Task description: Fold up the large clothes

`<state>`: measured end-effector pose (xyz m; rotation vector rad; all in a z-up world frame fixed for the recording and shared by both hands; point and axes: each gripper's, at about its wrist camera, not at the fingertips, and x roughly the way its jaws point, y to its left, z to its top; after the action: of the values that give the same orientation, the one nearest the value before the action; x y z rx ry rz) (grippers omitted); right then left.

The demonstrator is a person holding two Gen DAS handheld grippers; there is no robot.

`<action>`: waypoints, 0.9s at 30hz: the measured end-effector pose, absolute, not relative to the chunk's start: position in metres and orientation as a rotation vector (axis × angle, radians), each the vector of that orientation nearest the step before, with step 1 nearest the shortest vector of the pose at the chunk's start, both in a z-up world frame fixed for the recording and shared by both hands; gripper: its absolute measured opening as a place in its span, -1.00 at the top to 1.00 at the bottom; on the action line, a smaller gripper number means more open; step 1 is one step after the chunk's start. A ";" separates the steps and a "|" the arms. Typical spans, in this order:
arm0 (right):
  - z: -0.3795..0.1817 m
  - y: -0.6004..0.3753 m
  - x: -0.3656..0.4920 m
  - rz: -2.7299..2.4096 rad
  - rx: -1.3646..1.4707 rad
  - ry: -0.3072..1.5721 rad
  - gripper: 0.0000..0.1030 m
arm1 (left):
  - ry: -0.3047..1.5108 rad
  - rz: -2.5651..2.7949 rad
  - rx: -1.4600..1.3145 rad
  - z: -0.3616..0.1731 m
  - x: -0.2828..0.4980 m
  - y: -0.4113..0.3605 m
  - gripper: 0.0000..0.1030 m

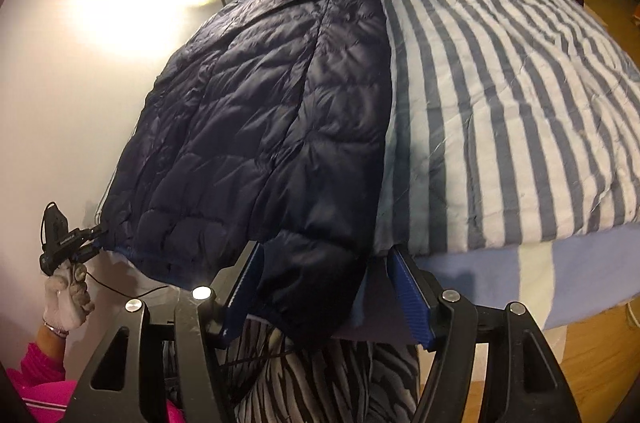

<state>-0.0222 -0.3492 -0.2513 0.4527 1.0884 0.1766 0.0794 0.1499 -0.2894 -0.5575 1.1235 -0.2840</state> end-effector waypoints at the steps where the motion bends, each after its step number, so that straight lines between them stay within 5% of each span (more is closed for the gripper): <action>1: -0.252 -0.349 -0.022 0.180 0.457 1.092 -0.20 | 1.124 -0.287 -0.551 -0.289 0.079 0.149 0.31; 11: -0.265 -0.330 -0.022 0.237 0.457 1.135 0.25 | 1.112 -0.293 -0.511 -0.282 0.079 0.144 0.75; 16: -0.253 -0.321 -0.023 0.210 0.353 1.130 0.82 | 1.084 -0.281 -0.511 -0.274 0.078 0.147 0.82; 27: -0.213 -0.313 -0.026 0.179 0.253 1.036 0.94 | 0.987 -0.276 -0.435 -0.231 0.076 0.142 0.86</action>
<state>-0.0260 -0.3128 -0.2129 0.2533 1.0363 0.1795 0.0761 0.1423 -0.2310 -0.4351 0.9869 -0.2762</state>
